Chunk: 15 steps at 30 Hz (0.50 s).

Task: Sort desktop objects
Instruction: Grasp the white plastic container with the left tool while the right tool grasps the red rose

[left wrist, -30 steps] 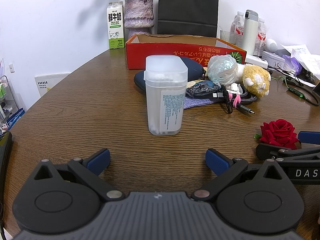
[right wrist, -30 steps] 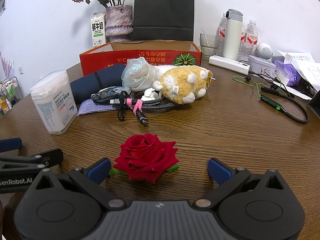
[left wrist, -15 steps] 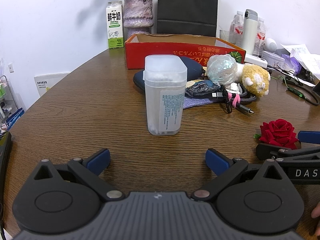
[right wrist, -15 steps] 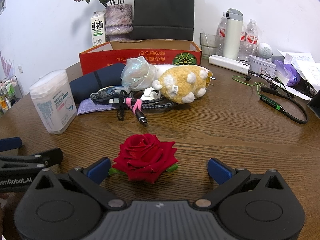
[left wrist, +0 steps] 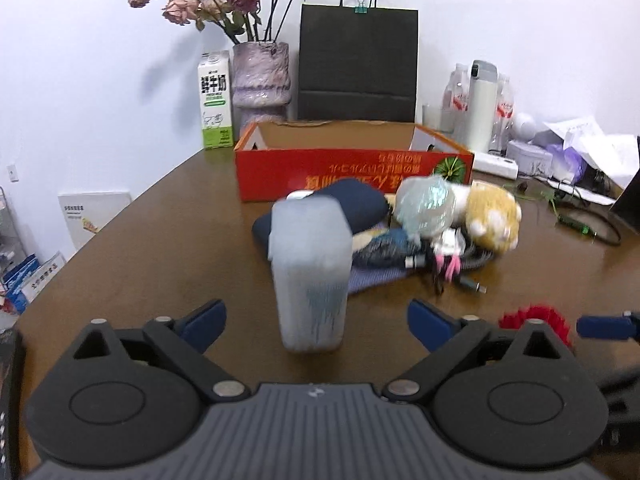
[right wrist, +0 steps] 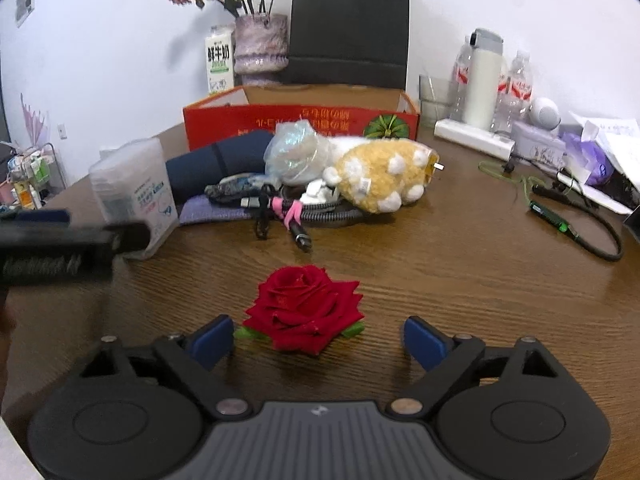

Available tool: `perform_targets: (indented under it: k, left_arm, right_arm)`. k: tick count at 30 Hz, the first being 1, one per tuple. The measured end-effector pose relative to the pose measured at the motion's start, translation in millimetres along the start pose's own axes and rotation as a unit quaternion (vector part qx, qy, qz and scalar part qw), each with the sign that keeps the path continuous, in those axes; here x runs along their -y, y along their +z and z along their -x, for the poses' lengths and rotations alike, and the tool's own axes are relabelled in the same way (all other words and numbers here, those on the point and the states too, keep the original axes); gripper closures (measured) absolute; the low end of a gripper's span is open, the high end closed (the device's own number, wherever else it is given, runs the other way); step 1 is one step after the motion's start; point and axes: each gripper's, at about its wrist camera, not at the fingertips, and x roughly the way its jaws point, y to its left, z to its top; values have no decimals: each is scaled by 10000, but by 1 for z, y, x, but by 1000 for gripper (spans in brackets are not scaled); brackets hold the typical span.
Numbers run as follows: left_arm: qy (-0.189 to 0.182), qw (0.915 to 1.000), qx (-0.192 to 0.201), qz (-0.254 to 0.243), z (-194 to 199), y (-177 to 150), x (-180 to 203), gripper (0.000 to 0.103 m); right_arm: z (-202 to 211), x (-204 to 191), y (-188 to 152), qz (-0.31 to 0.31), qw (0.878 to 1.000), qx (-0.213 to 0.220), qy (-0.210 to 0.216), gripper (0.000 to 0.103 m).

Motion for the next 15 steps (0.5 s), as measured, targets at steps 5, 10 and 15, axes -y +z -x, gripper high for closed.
perform_targets:
  k: [5,10,15]
  left_arm:
    - [27,9999,-110,27,-21,9,2,25]
    - [77,9990,-414,170,-37,12,-3,61]
    - [54,9984,-410,377,-22,16,-14,62]
  right_arm:
    - [0,5,5,-96,9999,83,14,21]
    - [-13,3,10,-62,9999,-105,75,50]
    - [-8,2,20,-34,9997,108,239,56]
